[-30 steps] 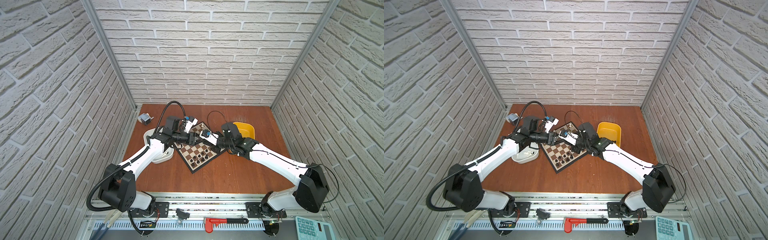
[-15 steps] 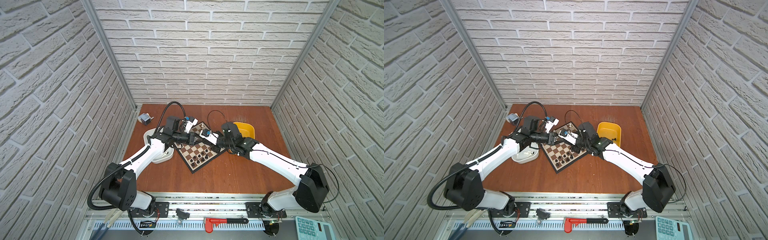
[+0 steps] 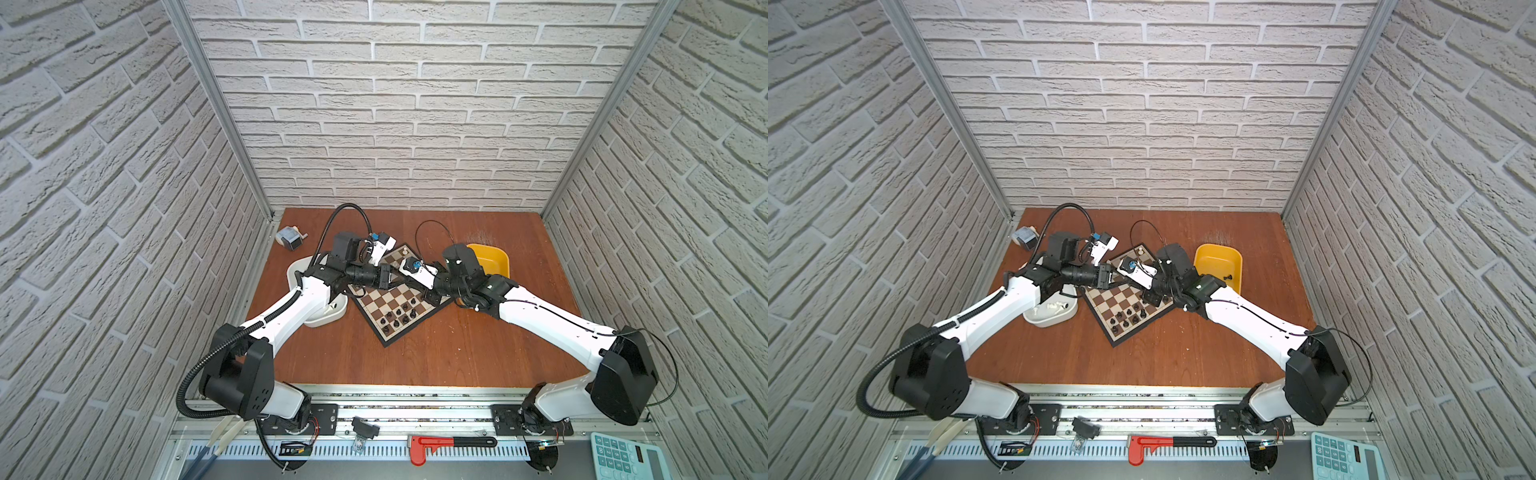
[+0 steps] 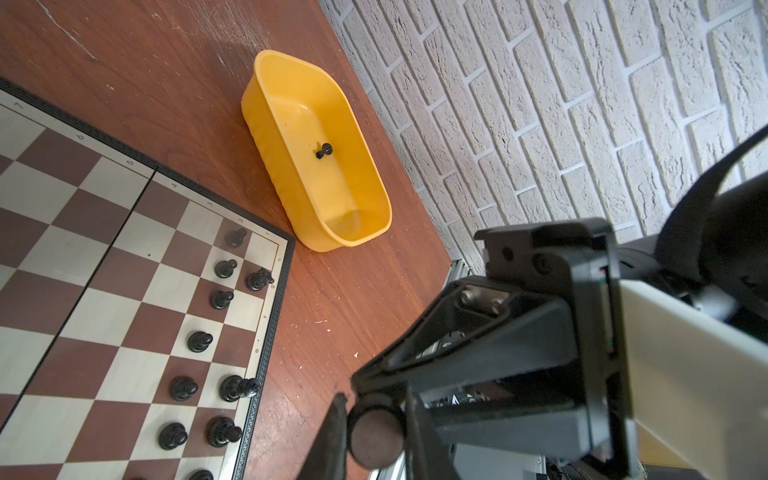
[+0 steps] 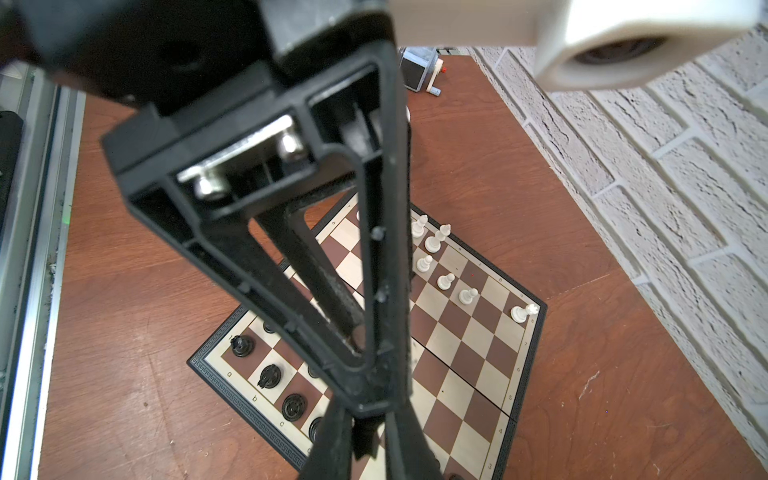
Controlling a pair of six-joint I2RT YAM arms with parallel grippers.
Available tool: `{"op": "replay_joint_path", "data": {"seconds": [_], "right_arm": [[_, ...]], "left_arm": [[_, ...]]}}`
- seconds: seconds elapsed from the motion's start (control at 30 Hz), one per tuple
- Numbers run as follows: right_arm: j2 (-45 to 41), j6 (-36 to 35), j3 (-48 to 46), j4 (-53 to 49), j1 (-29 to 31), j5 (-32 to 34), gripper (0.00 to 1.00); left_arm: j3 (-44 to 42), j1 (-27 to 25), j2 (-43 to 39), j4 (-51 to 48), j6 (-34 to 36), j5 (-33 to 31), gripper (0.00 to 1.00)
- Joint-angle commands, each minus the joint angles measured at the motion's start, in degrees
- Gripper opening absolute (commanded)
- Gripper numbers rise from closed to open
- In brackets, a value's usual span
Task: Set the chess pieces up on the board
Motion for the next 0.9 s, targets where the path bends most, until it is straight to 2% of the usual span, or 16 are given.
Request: {"op": "replay_joint_path", "data": {"seconds": [0.0, 0.1, 0.13, 0.17, 0.2, 0.3, 0.4, 0.53, 0.73, 0.87], "right_arm": [[-1.09, 3.31, 1.63, 1.91, 0.22, 1.53, 0.13], [-2.09, 6.24, 1.51, 2.91, -0.51, 2.30, 0.36], [-2.59, 7.30, 1.39, 3.20, -1.04, 2.25, 0.55], [-3.21, 8.23, 1.25, 3.25, -1.77, 1.66, 0.78], [-3.81, 9.11, 1.06, 3.25, -2.38, 1.13, 0.87], [-6.64, 13.12, -0.07, 3.52, -5.85, -1.89, 0.99], [-10.40, 21.32, -2.69, 6.30, -11.81, -6.73, 1.00], [-11.64, 39.36, -5.88, 14.70, -20.09, -15.70, 1.00], [-5.13, 64.73, -7.88, 35.89, -21.50, -32.79, 1.00], [0.50, 77.04, -8.55, 48.43, -21.39, -39.75, 0.97]], "left_arm": [[-2.19, -0.45, -1.48, 9.94, -5.09, 0.02, 0.00], [-4.46, -0.61, -3.35, 16.90, -10.71, -2.29, 0.00], [-5.25, -0.54, -3.96, 19.19, -12.89, -3.78, 0.00], [-5.80, -0.27, -4.25, 20.92, -14.58, -5.14, 0.00], [-6.02, -0.01, -4.41, 22.16, -15.80, -6.17, 0.00], [-6.68, 1.37, -4.50, 26.18, -19.51, -9.15, 0.00], [-7.28, 2.91, -5.25, 28.91, -21.77, -10.87, 0.00], [-11.30, 4.10, -7.16, 38.39, -26.34, -11.80, 0.00], [-17.15, 3.00, -7.17, 58.92, -34.97, -13.32, 0.00], [-18.34, 1.18, -5.16, 68.57, -38.29, -15.53, 0.00]]}}
